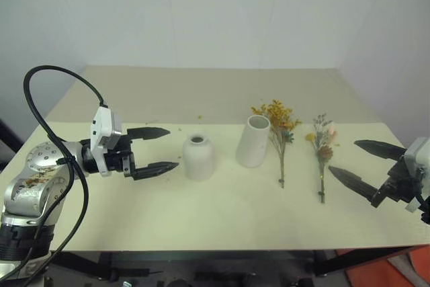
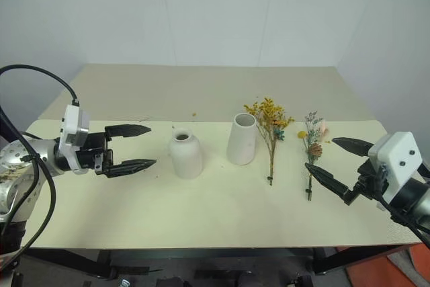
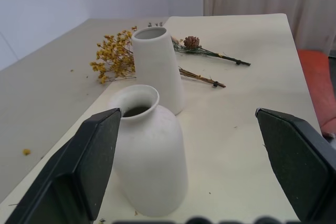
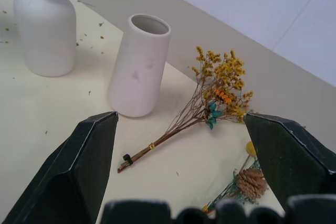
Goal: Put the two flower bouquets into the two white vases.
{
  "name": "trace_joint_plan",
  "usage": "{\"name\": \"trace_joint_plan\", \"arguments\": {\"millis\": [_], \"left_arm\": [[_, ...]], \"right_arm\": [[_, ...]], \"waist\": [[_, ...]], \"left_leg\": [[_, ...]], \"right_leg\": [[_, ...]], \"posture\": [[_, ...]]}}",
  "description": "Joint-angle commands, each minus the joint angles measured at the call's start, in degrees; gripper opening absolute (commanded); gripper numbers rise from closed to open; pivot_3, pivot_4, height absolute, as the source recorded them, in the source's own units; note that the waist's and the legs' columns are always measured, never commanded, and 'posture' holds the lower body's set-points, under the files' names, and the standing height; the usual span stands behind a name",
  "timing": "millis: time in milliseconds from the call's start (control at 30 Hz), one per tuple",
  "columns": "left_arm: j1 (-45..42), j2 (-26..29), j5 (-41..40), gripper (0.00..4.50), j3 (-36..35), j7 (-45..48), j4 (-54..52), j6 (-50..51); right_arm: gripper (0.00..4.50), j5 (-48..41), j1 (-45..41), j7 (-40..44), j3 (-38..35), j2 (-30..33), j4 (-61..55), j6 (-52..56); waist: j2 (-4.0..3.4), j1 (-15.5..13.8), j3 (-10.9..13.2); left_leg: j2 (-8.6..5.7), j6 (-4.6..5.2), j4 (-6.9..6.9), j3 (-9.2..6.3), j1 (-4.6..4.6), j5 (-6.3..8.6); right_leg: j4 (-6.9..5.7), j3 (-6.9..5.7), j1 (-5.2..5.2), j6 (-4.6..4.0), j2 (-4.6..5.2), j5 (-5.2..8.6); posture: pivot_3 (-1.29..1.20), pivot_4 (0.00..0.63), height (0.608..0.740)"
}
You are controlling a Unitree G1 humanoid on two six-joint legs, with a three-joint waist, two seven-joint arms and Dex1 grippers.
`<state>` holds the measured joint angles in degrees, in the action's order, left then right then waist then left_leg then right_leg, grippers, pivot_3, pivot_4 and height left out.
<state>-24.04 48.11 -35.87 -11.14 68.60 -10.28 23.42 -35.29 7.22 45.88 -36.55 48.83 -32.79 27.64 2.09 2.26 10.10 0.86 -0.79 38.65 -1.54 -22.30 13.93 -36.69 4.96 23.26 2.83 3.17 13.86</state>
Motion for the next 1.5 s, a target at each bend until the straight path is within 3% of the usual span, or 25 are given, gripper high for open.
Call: {"name": "trace_joint_plan", "arguments": {"millis": [33, 300, 467, 567, 667, 833, 1133, 1500], "left_arm": [[-1.39, 1.04, 0.44, 4.49, -1.26, 0.46, 0.27, -1.87], [-3.85, 1.92, 1.2, 4.49, -0.13, 1.35, 1.14, -1.96], [-15.03, -0.66, 3.76, 4.49, 6.31, 3.54, 6.45, -2.09], [-19.98, -3.21, 5.56, 4.49, 9.9, 5.36, 10.25, -2.64], [-24.22, -5.8, 9.37, 4.49, 13.42, 3.74, 13.28, -2.64], [-30.48, -11.25, 11.79, 4.49, 18.45, 3.12, 14.82, -0.2], [-39.67, -19.89, 15.76, 4.49, 25.68, -0.28, 15.37, 8.37], [-45.92, -26.01, 19.54, 4.49, 31.31, 2.3, 20.04, 9.12]], "right_arm": [[4.5, -0.01, -1.57, -0.09, 0.15, 0.89, -0.01, -0.81], [4.5, -0.13, -3.48, -0.1, 1.16, 0.89, 0.96, -0.46], [4.5, 1.73, -6.8, -4.32, 4.05, 0.38, 3.25, 1.28], [4.5, 2.73, -11.74, -12.66, 7.42, 0.3, 3.73, 8.67], [4.5, 3.3, -19.65, -22.92, 11.1, 0.41, 5.64, 22.71], [4.5, 1.82, -30.13, -29.97, 14.31, 0.0, 9.3, 41.18], [4.5, 6.1, -47.19, -32.43, 24.46, 0.43, 25.33, 63.79], [4.5, 10.74, -59.1, -23.42, 41.08, 2.43, 53.76, 60.21]], "waist": [[0.0, 0.0, 0.0], [0.02, 0.01, 0.01], [0.02, -0.45, 0.01], [0.01, -0.33, 0.01], [0.02, 0.22, 0.01], [0.02, 0.11, 0.02], [0.01, 0.16, 0.01], [-0.03, 0.36, 0.03]], "left_leg": [[-0.01, 0.0, 0.0, 0.0, 0.0, 0.0], [0.0, 0.0, 0.0, 0.0, -0.01, 0.0], [-0.02, 0.0, 0.07, -0.02, 0.01, 0.0], [-0.05, 0.01, 0.07, 0.0, 0.0, 0.01], [-0.05, 0.01, 0.07, 0.0, -0.06, 0.0], [-0.08, 0.02, 0.07, -0.02, -0.21, 0.0], [-0.12, 0.04, 0.2, -0.01, -0.93, -0.01], [-0.14, 0.05, 0.2, 0.05, -0.92, 0.0]], "right_leg": [[0.0, 0.0, 0.0, 0.0, 0.01, 0.0], [0.0, 0.0, 0.0, -0.01, 0.0, -0.01], [-0.03, -0.03, -0.04, 0.01, 0.0, -0.01], [-0.01, -0.01, -0.05, 0.01, 0.01, -0.02], [-0.05, 0.03, 0.04, -0.36, -0.01, -0.23], [-0.05, 0.02, 0.18, -0.41, -0.01, -0.26], [-0.28, 0.09, 1.02, -0.4, 0.0, -0.33], [-0.28, 0.14, 1.04, -0.39, 0.01, -0.34]], "posture": [[0.0, 0.15, 0.74], [0.0, 0.15, 0.74], [0.0, 0.15, 0.74], [0.0, 0.15, 0.74], [0.0, 0.15, 0.74], [0.0, 0.15, 0.74], [0.0, 0.15, 0.74], [0.0, 0.15, 0.74]]}}
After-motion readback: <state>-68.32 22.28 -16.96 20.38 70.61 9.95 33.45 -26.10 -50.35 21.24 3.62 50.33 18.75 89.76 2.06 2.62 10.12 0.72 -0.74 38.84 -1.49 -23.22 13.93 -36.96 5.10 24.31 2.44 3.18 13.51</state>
